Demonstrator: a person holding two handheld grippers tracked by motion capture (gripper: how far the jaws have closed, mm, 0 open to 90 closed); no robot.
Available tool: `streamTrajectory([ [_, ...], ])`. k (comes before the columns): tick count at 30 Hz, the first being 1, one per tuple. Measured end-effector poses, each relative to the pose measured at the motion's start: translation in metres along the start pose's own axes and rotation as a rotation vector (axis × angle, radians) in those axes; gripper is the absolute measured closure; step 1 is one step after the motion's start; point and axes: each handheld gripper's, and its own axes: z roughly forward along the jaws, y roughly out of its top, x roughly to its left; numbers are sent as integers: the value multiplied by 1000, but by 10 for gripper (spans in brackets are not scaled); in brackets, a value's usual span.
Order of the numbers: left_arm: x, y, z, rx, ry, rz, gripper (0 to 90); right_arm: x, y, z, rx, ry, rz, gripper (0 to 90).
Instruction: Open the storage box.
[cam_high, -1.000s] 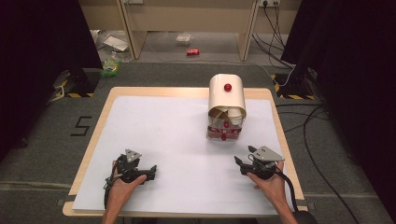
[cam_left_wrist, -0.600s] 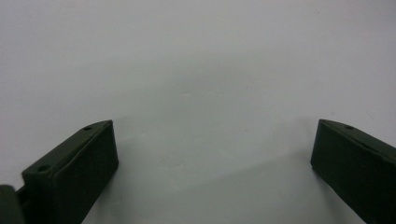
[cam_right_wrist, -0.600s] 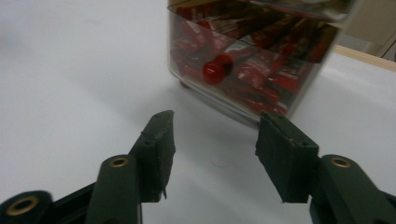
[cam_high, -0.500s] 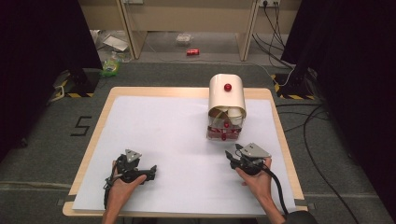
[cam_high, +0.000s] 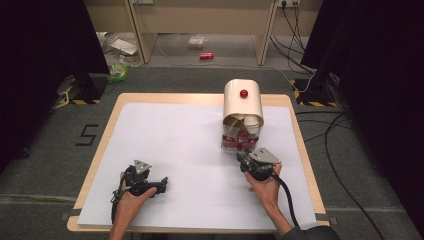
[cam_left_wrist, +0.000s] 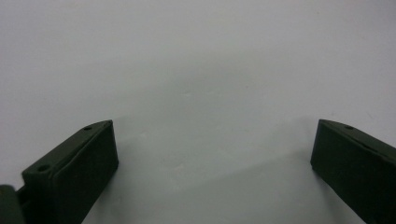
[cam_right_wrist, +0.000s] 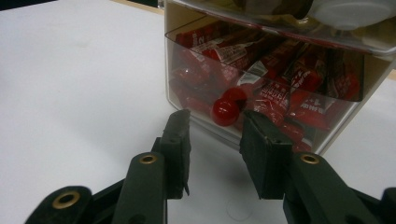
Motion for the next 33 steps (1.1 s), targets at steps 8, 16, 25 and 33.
streamTrajectory([
  [8,0,0,0,0,0,0,0,5,8,-1,-35,22,-104,668],
  [16,0,0,0,0,0,0,0,7,8,4,-3,-4,-93,683],
  [25,0,0,0,0,0,0,0,8,5,13,16,-60,-73,668],
  [33,0,0,0,-2,-1,-1,0,11,-1,20,3,-108,-63,672],
])
